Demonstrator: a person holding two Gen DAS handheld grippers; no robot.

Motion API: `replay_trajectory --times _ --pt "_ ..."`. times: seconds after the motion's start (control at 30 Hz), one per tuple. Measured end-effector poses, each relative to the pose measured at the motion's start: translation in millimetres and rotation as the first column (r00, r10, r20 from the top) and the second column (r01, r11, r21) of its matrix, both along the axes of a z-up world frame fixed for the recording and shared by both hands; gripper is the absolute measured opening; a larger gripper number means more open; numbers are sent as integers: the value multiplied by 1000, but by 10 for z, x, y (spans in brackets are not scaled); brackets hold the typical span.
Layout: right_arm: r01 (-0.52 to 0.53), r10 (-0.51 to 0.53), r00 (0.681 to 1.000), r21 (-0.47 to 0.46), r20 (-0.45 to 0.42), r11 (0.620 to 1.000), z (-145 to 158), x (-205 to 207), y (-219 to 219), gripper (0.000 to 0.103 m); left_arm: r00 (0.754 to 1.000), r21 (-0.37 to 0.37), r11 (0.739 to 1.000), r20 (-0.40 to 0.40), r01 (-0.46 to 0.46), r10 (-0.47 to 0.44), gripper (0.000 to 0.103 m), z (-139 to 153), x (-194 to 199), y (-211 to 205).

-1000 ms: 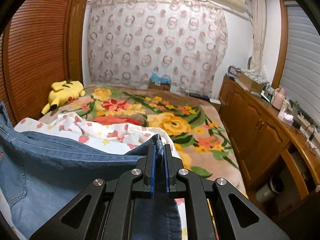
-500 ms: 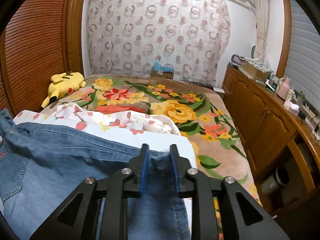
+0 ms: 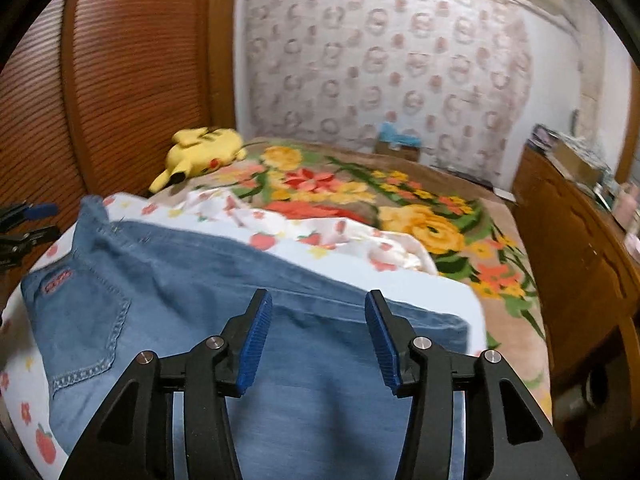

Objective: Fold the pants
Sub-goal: 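Lay the jeans flat on the bed and open both grippers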

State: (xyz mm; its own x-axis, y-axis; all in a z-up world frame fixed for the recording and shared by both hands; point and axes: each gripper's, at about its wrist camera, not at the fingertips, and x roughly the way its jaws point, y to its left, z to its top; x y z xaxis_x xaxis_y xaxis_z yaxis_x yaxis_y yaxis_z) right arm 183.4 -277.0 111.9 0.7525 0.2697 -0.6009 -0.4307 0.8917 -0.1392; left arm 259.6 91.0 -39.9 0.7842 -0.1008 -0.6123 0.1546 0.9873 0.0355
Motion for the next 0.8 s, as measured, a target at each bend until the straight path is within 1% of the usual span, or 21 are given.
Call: replay_trajectory --times 0.17,0.2,0.23,0.33,0.57,0.67,0.8 --pt "-52 51 998 -31 -42 998 23 237 -13 51 998 27 998 -36 49 -48 65 -60 121 -132" --pt "-60 58 997 -38 -50 997 11 314 -35 53 997 35 998 -42 61 -59 65 -64 157 -150" --pt "-66 63 996 -48 -59 997 -2 373 -49 57 997 43 997 -48 70 -68 65 -63 196 -173" --pt "-73 68 994 -64 -82 995 -61 607 -111 60 992 57 993 -72 108 -104 65 -60 325 -241" --pt "-140 126 981 -85 -149 986 -121 949 -98 62 967 111 970 -156 218 -199 65 -116 629 -457" --pt "-174 155 971 -92 -183 980 -152 1092 -86 63 957 134 963 -206 232 -202 65 -196 771 -490" --pt "-223 194 950 -97 -244 970 -211 1253 -116 63 946 129 963 -256 235 -197 65 -313 894 -433"
